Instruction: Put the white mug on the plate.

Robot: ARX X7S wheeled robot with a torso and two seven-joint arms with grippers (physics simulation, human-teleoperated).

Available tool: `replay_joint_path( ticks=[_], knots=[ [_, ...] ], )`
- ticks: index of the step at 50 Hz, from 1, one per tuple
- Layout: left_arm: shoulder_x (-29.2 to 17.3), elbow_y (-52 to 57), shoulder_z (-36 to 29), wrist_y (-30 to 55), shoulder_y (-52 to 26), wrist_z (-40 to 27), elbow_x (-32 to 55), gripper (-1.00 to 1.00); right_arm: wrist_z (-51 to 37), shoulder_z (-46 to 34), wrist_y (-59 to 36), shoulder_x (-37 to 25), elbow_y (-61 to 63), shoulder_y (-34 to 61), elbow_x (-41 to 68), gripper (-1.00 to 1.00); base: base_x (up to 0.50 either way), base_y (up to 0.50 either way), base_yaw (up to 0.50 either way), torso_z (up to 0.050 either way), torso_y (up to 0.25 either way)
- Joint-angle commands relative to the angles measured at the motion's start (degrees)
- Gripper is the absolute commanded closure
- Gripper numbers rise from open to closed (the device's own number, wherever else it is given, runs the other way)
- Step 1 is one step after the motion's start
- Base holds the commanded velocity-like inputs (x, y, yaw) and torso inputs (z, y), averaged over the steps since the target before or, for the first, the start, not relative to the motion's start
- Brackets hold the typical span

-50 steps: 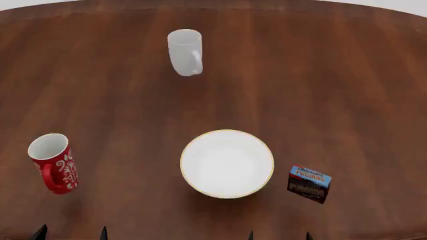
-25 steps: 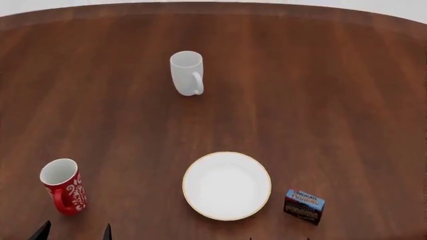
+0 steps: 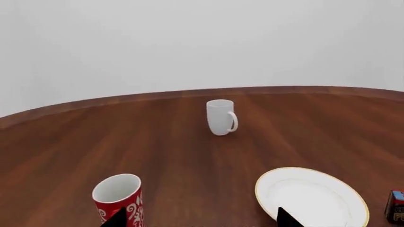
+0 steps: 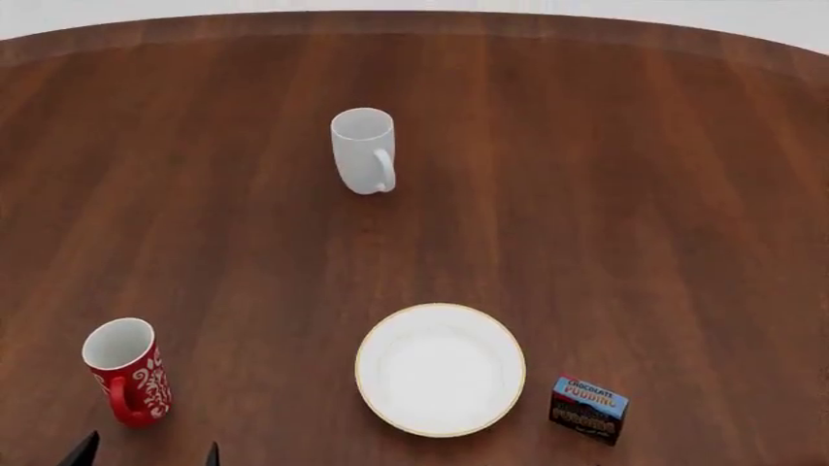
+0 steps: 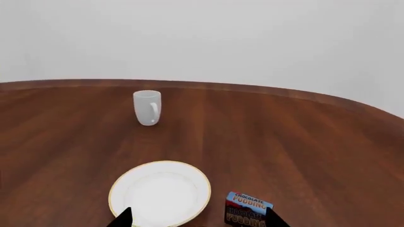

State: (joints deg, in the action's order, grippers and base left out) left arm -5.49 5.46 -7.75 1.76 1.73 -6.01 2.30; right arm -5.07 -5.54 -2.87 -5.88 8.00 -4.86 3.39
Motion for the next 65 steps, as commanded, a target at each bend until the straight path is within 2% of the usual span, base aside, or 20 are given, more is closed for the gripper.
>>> replay_joint_path(
  ticks=[1, 11, 20, 32, 48, 65],
  knots=[
    [-0.9, 1.8, -1.3, 1.8, 0.5, -0.9, 0.2, -1.0, -0.4, -0.5, 0.1, -0.8, 0.7, -0.5, 1.2, -1.0, 0.0, 0.0, 0.0, 0.045, 0.109],
    [-1.5, 3.1, -1.5, 2.9, 0.8, -1.2, 1.7, -1.0, -0.6, -1.0, -1.8, -1.7, 2.6, -0.3, 2.2, -1.0, 0.0, 0.0, 0.0, 0.045, 0.111],
    [-4.7, 13.2, -1.5, 15.3, -0.7, -0.4, 2.4, -1.0, -0.2, 1.3, -17.5, -6.6, 16.0, 2.5, 4.7, -1.0, 0.0, 0.0, 0.0, 0.008, 0.013],
    [-8.4, 23.2, 1.9, 29.1, -6.7, 1.5, 7.9, -1.0, -0.4, 3.4, -28.8, -10.7, 22.6, 12.3, 6.2, -1.0, 0.0, 0.0, 0.0, 0.0, 0.0],
    [-13.0, 26.0, 1.8, 41.0, -22.3, 3.7, 9.3, -1.0, 3.5, -1.1, -31.6, -15.5, 12.7, 34.7, 2.6, -1.0, 0.0, 0.0, 0.0, 0.0, 0.0],
    [-13.8, 15.2, 0.6, 47.5, -41.4, 7.5, 11.3, -1.0, 7.4, -6.2, -28.9, -14.9, -2.8, 51.0, 0.9, -1.0, 0.0, 0.0, 0.0, 0.0, 0.0]
  ],
)
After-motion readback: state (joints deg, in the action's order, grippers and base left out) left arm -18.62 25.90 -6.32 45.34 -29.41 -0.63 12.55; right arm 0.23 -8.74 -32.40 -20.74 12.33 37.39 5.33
